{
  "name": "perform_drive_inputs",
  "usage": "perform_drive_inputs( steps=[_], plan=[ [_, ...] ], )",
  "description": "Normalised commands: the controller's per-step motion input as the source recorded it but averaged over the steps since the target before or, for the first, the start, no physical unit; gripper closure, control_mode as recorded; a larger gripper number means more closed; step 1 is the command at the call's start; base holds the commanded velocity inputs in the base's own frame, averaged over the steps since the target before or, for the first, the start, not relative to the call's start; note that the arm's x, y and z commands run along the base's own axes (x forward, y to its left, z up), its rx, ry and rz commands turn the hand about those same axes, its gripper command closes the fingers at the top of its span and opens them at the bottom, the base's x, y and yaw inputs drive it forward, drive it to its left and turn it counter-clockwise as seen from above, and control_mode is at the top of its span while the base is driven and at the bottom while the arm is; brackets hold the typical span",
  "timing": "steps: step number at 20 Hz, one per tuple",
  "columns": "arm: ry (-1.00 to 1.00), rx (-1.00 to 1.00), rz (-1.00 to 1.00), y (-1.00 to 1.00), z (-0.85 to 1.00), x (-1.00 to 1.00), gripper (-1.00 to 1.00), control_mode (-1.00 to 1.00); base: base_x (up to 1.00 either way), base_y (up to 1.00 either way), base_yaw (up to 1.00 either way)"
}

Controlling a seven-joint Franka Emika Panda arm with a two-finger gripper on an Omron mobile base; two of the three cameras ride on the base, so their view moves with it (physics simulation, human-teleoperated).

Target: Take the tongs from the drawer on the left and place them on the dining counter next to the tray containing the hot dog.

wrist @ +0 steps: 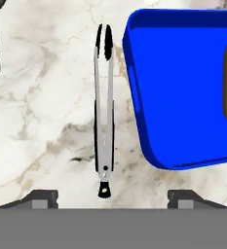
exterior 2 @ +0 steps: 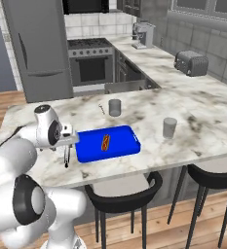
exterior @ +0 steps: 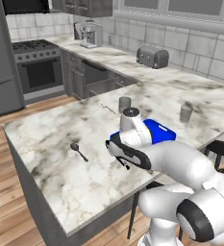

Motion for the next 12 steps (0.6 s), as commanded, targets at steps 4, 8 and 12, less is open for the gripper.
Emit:
perform_drive_inputs(
  steps=[4,8,12],
  plan=[
    [-0.18,0.00,0.00,-0.18,1.00,-0.93,-1.00,-1.00,0.00,0.00,0.00],
    [-0.26,0.04,0.01,-0.57,0.99,-1.00,-1.00,-1.00,0.00,0.00,0.00],
    [-0.48,0.10,0.04,-0.59,0.90,-1.00,-1.00,-1.00,0.00,0.00,0.00]
  ],
)
